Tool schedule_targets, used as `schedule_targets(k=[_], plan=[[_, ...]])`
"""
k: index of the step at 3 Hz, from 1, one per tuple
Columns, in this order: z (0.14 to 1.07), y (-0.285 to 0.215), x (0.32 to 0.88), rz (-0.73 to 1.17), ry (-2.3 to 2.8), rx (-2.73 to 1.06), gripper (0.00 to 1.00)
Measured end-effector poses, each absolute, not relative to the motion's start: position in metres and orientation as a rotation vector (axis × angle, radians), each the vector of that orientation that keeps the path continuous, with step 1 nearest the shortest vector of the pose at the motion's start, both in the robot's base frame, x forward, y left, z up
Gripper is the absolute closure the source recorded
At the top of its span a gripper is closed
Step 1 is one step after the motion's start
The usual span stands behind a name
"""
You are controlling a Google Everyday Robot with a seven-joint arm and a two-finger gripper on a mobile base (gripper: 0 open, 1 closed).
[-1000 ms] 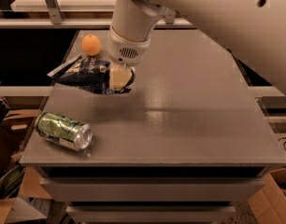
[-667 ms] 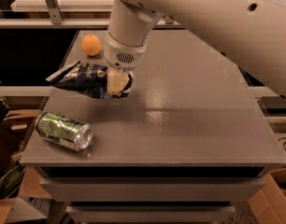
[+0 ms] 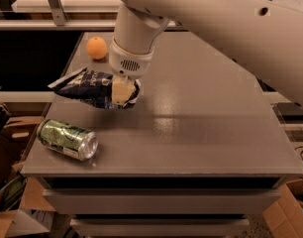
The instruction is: Move blue chip bag near green can
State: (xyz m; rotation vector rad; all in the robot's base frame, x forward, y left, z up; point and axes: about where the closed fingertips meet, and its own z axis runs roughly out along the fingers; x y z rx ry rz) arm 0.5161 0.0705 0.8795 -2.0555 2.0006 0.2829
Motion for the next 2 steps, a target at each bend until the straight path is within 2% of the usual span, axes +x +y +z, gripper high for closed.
schedule_targets(k=[2], plan=[[0.8787, 0.0733, 0.5127, 0.305, 2.022, -2.041, 0.14]])
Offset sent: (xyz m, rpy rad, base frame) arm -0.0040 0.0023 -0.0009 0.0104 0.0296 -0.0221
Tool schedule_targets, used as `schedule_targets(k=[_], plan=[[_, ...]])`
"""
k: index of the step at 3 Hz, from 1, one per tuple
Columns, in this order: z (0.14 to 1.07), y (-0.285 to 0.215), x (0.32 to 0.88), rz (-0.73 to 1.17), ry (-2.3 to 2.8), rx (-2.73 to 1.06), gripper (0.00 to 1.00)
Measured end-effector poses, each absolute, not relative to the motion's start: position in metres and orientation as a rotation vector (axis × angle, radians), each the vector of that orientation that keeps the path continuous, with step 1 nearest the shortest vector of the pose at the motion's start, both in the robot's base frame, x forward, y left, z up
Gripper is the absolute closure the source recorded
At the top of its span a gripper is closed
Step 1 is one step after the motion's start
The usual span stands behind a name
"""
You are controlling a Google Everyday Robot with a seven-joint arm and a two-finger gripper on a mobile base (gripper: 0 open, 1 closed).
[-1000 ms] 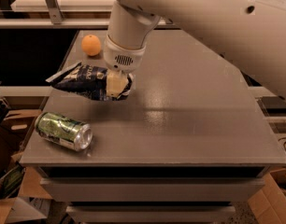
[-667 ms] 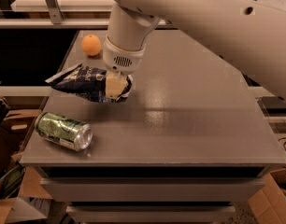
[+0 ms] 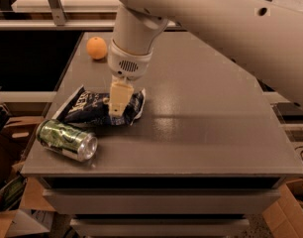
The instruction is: Move blue chip bag near green can
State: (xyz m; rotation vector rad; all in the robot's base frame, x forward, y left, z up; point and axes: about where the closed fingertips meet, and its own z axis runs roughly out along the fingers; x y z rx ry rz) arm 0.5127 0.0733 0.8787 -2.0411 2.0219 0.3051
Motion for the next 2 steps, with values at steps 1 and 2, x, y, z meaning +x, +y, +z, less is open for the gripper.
schedule_targets(k=[1, 2], plan=[[0.8787, 0.0749, 0.5114, 0.313, 2.022, -2.045, 0.0], [0.8786, 0.0753, 0.5109, 0.316, 2.019, -2.049, 0.0]])
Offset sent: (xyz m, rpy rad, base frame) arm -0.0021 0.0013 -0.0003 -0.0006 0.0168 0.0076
